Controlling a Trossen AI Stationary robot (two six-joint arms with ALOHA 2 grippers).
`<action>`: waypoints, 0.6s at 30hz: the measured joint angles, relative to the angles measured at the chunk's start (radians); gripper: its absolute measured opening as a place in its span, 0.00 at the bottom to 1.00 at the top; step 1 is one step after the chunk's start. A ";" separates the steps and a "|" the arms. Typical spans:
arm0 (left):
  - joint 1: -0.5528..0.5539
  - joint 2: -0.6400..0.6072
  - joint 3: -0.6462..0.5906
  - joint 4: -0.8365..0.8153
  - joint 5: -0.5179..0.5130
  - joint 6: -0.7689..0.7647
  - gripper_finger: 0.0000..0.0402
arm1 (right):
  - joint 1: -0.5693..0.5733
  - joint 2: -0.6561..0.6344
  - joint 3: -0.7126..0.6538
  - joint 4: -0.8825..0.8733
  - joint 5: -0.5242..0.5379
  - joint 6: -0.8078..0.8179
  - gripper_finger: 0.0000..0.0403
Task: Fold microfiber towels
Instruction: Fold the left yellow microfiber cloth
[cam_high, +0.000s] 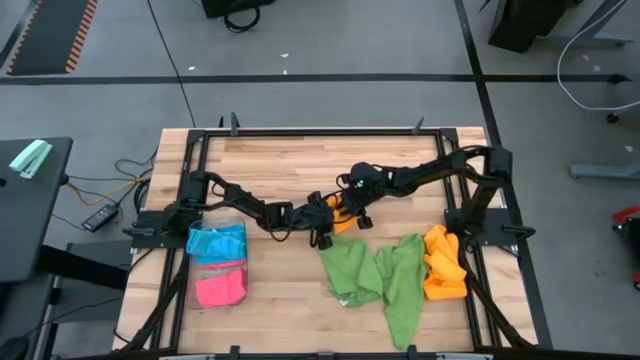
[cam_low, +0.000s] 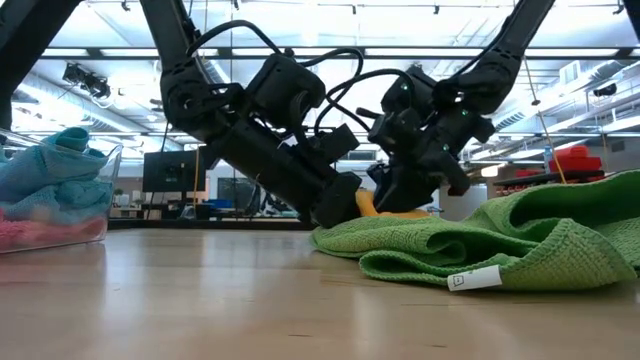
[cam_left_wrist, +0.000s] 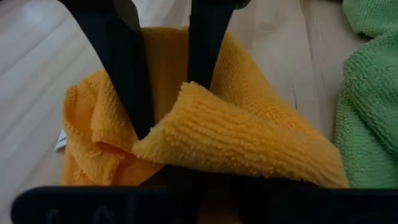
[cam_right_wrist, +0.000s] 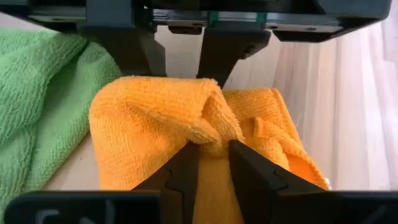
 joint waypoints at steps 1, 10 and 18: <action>0.000 0.000 0.000 -0.003 0.000 0.000 0.21 | -0.007 0.002 0.000 0.002 -0.006 0.005 0.25; 0.000 -0.086 0.000 -0.173 0.004 0.048 0.21 | -0.048 0.006 0.002 -0.031 -0.040 0.061 0.25; -0.001 -0.181 -0.002 -0.378 0.024 0.083 0.18 | -0.049 0.006 0.002 -0.049 -0.040 0.087 0.25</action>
